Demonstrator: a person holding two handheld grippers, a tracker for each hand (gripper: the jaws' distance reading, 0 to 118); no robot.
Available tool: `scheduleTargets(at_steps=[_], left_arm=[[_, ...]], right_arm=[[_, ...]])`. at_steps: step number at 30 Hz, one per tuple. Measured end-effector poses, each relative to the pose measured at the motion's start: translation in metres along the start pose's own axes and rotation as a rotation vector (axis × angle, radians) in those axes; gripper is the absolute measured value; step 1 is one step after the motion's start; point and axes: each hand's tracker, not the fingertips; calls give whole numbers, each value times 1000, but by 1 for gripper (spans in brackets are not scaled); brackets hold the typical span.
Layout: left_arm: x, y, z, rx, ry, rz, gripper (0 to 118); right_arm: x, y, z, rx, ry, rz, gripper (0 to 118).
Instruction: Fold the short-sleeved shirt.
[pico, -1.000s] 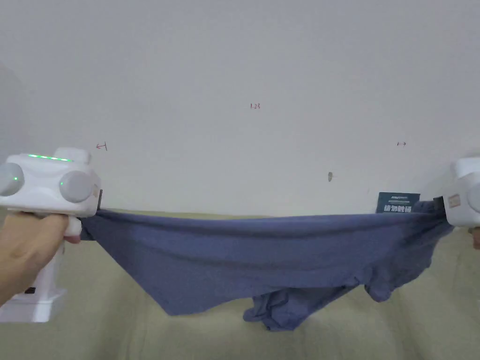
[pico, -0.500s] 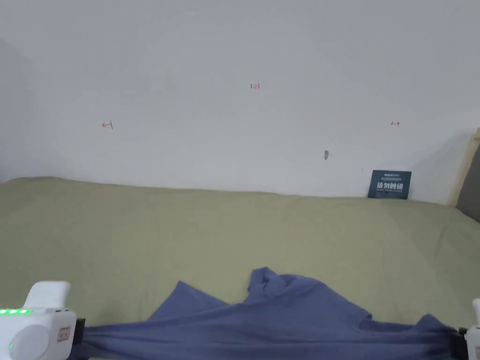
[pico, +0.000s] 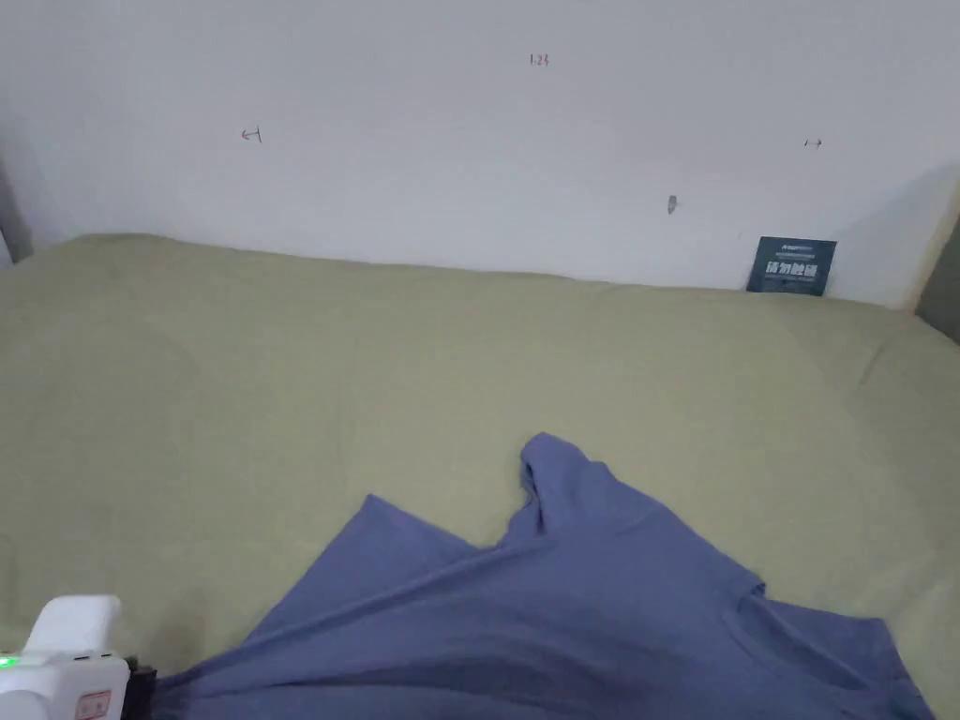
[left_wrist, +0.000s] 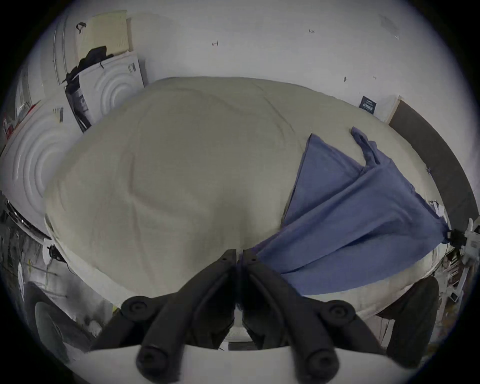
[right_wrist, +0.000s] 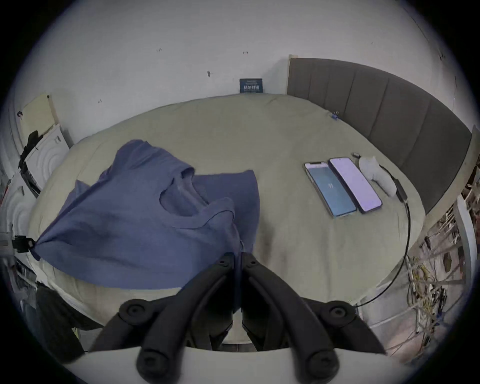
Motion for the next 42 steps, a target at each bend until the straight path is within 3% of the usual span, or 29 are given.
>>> scheduleTargets(at_steps=[11, 12, 13, 14, 15, 16, 17, 18, 20, 21, 22, 23, 24, 25, 32, 36, 37, 38, 39, 40, 42], left_arm=[[-8, -6, -5, 6, -42, 84, 3], [-9, -5, -4, 6, -51, 90, 4], [-10, -6, -4, 13, -66, 94, 8], [-12, -6, -2, 29, -105, 96, 38], [-15, -5, -2, 27, -120, 107, 79], [-17, -5, -1, 18, -119, 113, 111], [-17, -7, 0, 24, -88, 113, 116], [-19, -8, 6, 66, -61, 118, 116], [-27, -7, 16, 81, -40, 134, 115], [-29, -8, 24, 92, -22, 169, 113], [-32, -9, 30, 82, -20, 190, 105], [-35, -12, 35, 85, -35, 194, 62], [-36, -14, 40, 89, -41, 201, 10], [-35, -17, 41, 93, -40, 200, 0], [-32, -27, 37, 35, -92, 186, 0], [-35, -26, 30, 20, -141, 212, 0], [-36, -25, 29, 30, -142, 222, 7], [-38, -22, 26, 37, -145, 224, 40], [-39, -19, 22, 42, -147, 226, 81], [-39, -16, 15, 28, -143, 221, 111], [-37, -14, 6, 3, -150, 213, 117]], right_arm=[[-5, -7, -15, 2, -25, 30, 6], [-7, -7, -12, 4, -24, 30, 12], [-8, -7, -9, 14, -24, 23, 28], [-10, -5, -7, 32, -32, 11, 71], [-12, -2, -5, 31, -29, 5, 107], [-13, -1, -4, 25, -18, 3, 116], [-18, 0, 7, 136, -16, -5, 110], [-27, 2, 12, 105, 21, 36, 110], [-42, 8, 18, 103, -11, 88, 110], [-52, 9, 24, 125, 6, 109, 103], [-62, 9, 30, 129, 25, 124, 86], [-73, 8, 36, 141, 40, 134, 39], [-94, 9, 47, 155, 55, 138, 0], [-106, 7, 51, 174, 74, 147, 0], [-164, -20, 46, 165, 170, 231, 0], [-185, -35, 50, 161, 221, 216, 0], [-188, -38, 49, 152, 232, 213, 0], [-191, -40, 48, 139, 247, 219, 0], [-195, -43, 47, 133, 248, 234, 0], [-198, -46, 47, 128, 247, 240, 0], [-201, -51, 44, 104, 264, 250, 0]])
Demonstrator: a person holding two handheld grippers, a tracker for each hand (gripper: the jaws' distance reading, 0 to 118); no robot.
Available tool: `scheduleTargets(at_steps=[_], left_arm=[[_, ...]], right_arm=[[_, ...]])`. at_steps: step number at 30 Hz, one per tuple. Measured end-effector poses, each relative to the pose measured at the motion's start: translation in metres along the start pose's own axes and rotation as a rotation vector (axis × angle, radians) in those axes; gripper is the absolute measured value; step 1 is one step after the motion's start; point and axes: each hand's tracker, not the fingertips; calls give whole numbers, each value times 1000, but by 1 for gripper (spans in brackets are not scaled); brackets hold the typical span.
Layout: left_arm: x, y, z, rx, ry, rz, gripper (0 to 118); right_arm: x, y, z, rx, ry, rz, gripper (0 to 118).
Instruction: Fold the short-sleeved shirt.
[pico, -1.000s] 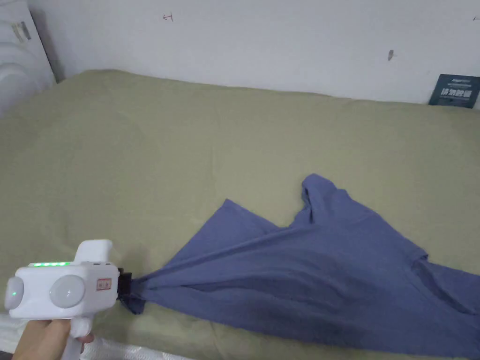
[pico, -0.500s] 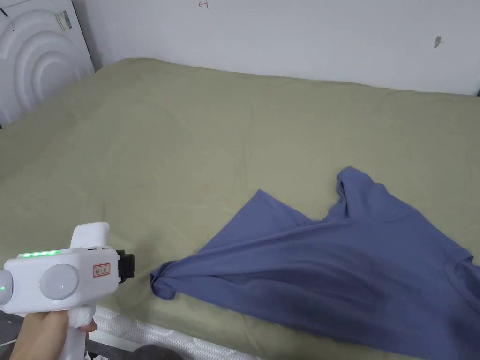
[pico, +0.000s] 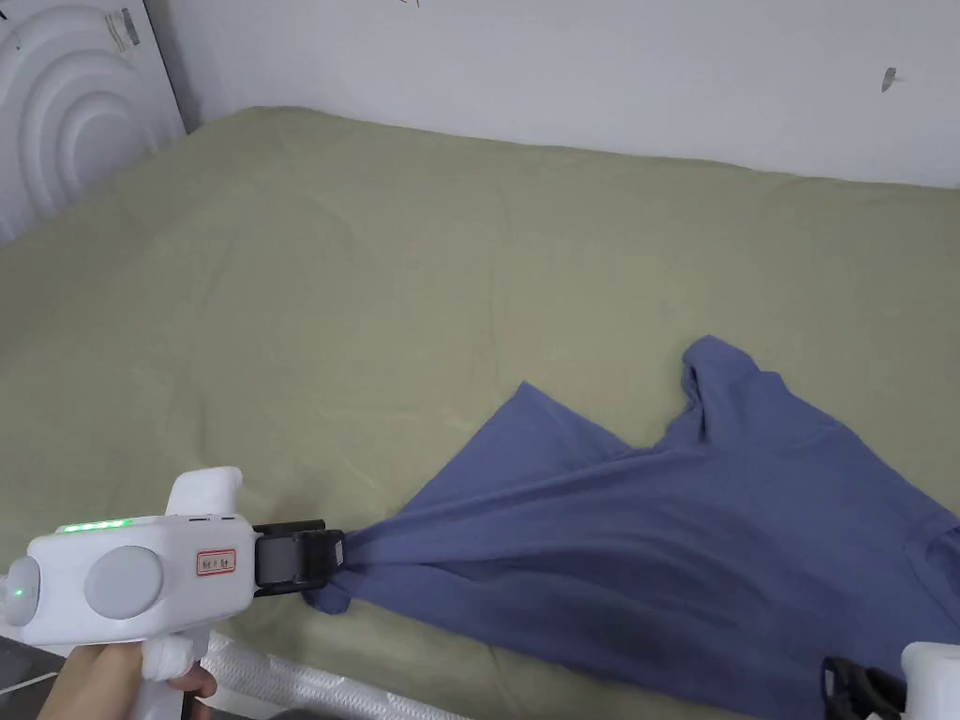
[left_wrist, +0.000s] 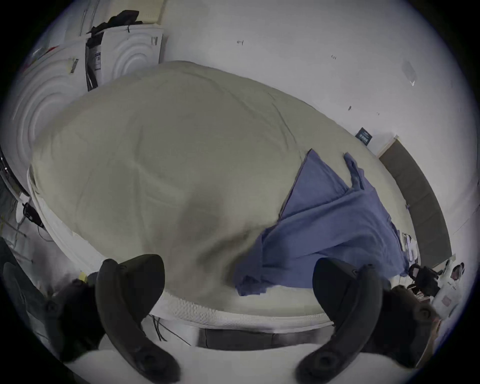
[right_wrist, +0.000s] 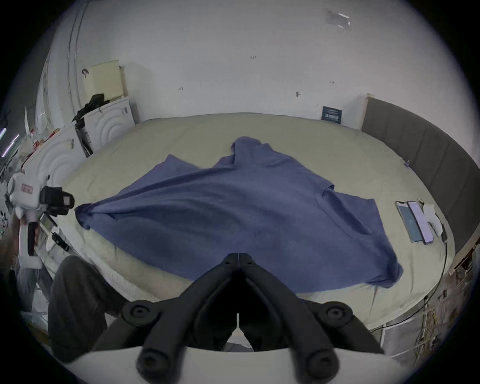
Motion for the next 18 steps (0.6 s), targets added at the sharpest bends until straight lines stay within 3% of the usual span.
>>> scheduleTargets(at_steps=[4, 5, 6, 7, 8, 11, 14, 18], left_arm=[[2, 1, -26, -79, -20, -6, 111], [5, 1, -31, -96, 0, -45, 87], [8, 1, -33, -95, 22, -74, 41], [14, -2, -33, -89, 41, -87, 4], [16, -4, -35, -98, -17, -62, 4], [22, -5, -31, -87, 16, -112, 4], [14, -4, -27, -98, -9, -65, 4], [11, 0, -27, -91, -18, -59, 4]], right_arm=[[-4, -6, -6, -23, -4, 7, 0], [-4, -7, -8, -27, -6, 7, 0], [-2, -7, -9, -35, -8, 4, 0], [-2, -7, -11, -40, -9, 2, 0], [-1, -8, -13, -41, -13, -3, 0], [4, -3, -17, -48, -20, -15, 0], [14, 7, -27, -48, -23, -44, 0], [31, 41, -56, -40, -33, -6, 0]])
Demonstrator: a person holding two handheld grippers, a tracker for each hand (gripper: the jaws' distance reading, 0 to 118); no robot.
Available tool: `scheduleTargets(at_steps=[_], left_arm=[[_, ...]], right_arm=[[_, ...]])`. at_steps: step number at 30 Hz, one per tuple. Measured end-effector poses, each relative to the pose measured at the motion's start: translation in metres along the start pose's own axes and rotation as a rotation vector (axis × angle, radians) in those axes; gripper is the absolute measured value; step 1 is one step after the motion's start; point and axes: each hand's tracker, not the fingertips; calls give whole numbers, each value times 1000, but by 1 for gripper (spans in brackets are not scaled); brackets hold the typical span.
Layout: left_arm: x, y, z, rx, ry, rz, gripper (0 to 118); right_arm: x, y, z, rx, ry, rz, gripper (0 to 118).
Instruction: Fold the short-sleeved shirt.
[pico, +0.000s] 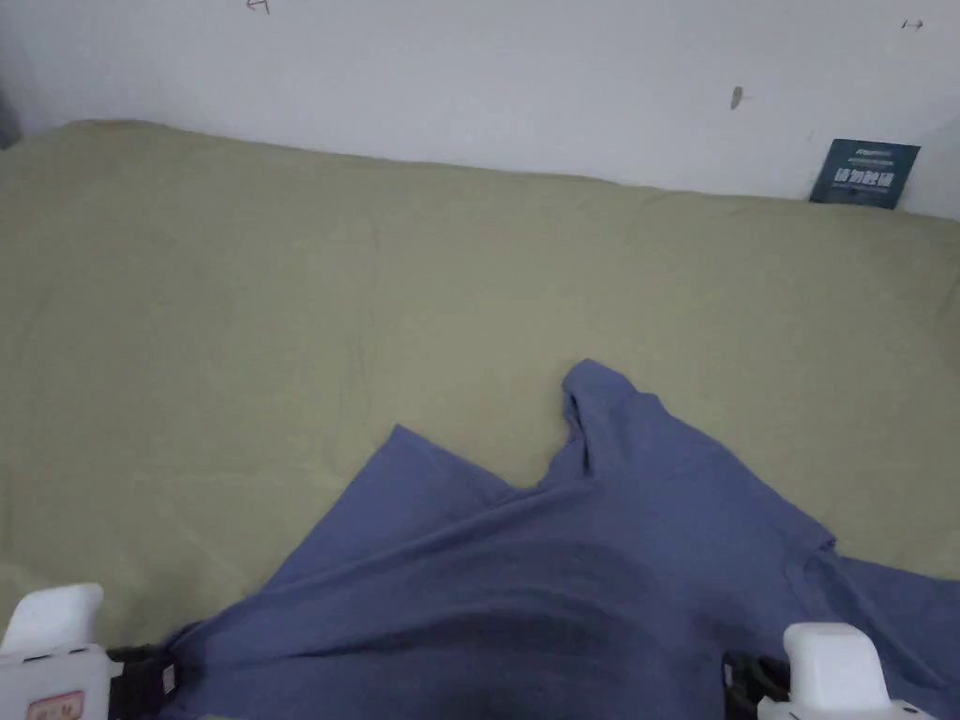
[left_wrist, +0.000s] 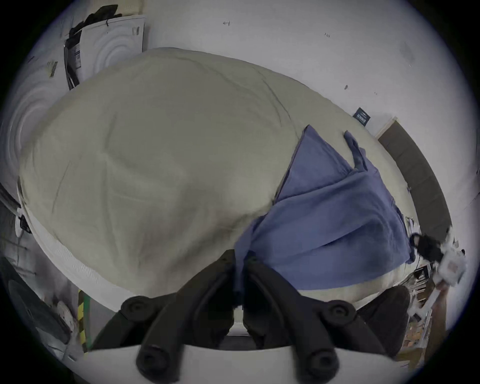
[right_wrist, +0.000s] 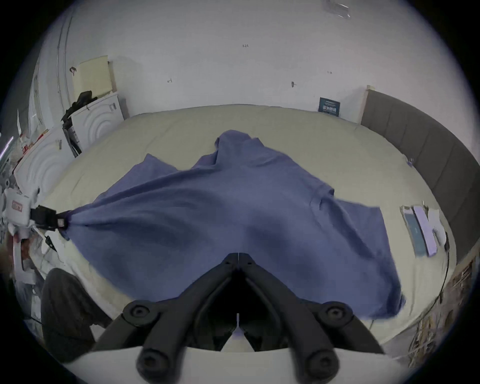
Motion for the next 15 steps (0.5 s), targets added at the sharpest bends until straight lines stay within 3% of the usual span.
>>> scheduleTargets(at_steps=[3, 11, 12, 14, 15], left_arm=[[4, 4, -2, 3, 2, -10, 4], [5, 10, -11, -6, 17, -39, 4], [5, 11, -12, -9, 19, -39, 4], [7, 13, -14, -14, 23, -39, 4], [7, 14, -15, -17, 25, -37, 4]], right_arm=[[18, 40, -43, -2, -48, 63, 0], [79, 156, -168, -100, -63, 45, 3], [85, 167, -181, -128, -53, 42, 27], [89, 177, -206, -191, -79, 61, 118], [92, 178, -220, -239, -76, 85, 112]])
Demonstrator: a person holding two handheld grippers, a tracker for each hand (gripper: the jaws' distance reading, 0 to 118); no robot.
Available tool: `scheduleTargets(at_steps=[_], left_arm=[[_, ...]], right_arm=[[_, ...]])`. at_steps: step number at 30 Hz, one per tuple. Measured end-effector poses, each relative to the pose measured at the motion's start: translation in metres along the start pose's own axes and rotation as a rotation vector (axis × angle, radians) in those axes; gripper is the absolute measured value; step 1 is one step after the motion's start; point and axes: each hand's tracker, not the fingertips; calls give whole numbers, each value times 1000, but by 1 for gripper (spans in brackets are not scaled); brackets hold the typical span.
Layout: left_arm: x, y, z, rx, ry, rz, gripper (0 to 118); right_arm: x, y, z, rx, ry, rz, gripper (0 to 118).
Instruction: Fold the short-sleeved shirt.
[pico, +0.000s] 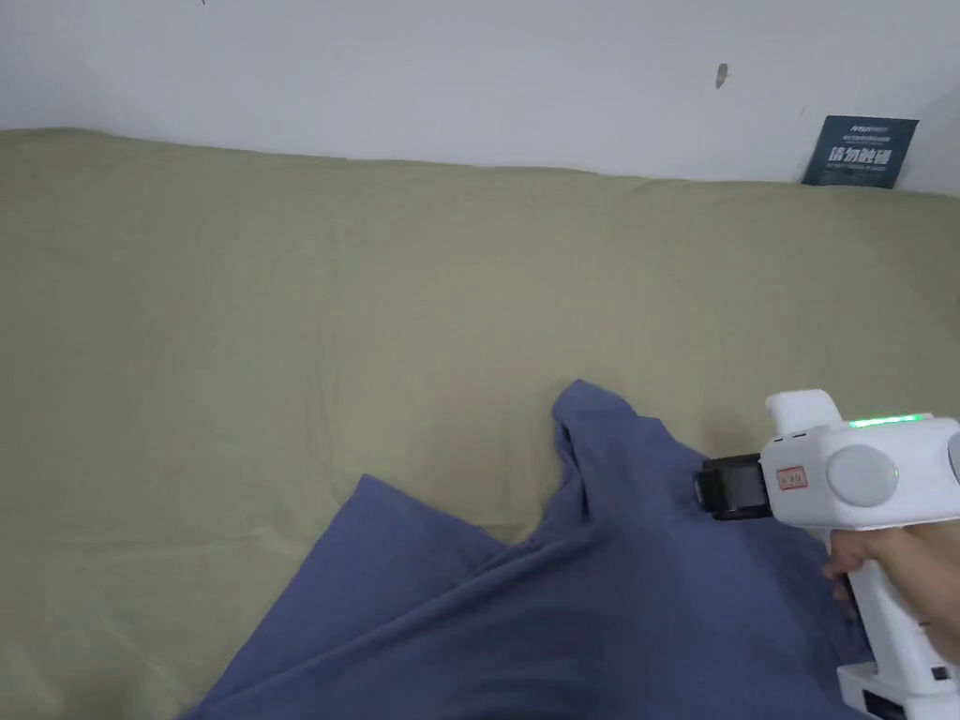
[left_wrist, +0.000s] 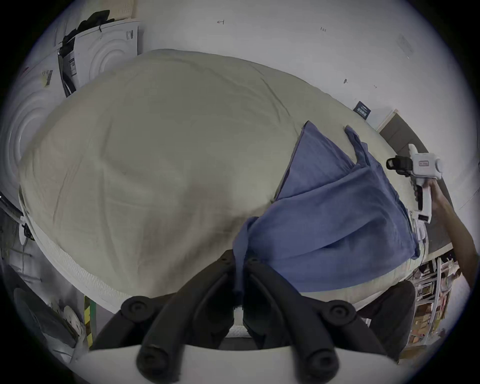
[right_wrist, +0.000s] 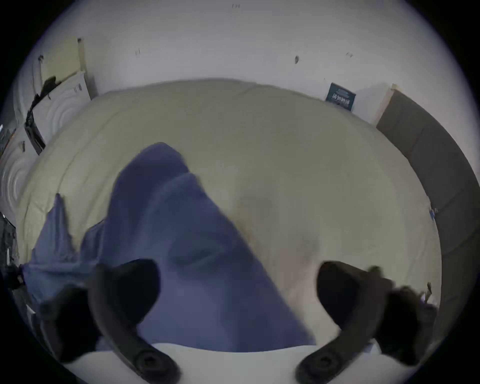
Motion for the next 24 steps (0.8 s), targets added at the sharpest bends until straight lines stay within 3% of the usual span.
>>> scheduleTargets(at_steps=[1, 2, 5, 7, 8, 9, 10, 12, 15, 24], left_arm=[[0, 2, -1, -5, 1, -1, 4], [0, 2, -2, -9, 3, -7, 4], [-2, 5, -5, -14, 1, -7, 4], [-3, 4, -6, -19, 1, -5, 4], [-2, 4, -7, -21, 3, -6, 4], [-2, 5, -7, -22, 6, -8, 4], [-1, 3, -6, -23, 8, -14, 4], [0, 3, -4, -22, 14, -22, 4], [-6, 4, 5, 10, 18, -19, 4], [52, 76, 105, 276, -87, -108, 4]], right_arm=[[1, 3, -9, 62, -23, 10, 104], [0, 1, -24, 10, -49, 50, 101], [-4, -2, -40, -68, -79, 138, 102], [-1, 0, -40, -63, -75, 96, 95], [-3, 2, -33, -87, -63, 46, 65], [-6, 4, -23, -93, 9, 32, 37], [-11, 3, -13, -67, 51, 39, 0], [-24, 1, 8, 25, -32, 131, 0], [-23, -1, 43, 28, 13, 118, 0], [12, 21, 248, 395, -77, 109, 0]])
